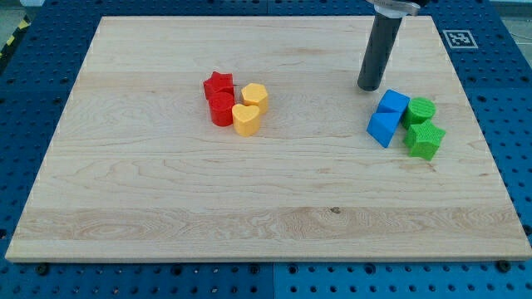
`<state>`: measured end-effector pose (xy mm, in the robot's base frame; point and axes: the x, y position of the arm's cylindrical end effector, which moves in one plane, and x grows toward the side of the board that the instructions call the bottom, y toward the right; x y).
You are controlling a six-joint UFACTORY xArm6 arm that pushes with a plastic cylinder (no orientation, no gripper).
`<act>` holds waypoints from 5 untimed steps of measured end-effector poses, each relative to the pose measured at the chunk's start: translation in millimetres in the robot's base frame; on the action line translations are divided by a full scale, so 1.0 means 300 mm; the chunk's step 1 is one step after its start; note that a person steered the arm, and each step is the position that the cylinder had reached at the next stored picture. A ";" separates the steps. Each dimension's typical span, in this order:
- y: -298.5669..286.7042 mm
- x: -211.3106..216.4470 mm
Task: Push the green circle into the blue cube
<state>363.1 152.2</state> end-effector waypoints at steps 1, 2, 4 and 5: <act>0.000 -0.051; 0.000 -0.083; 0.115 -0.083; 0.157 -0.072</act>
<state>341.3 199.4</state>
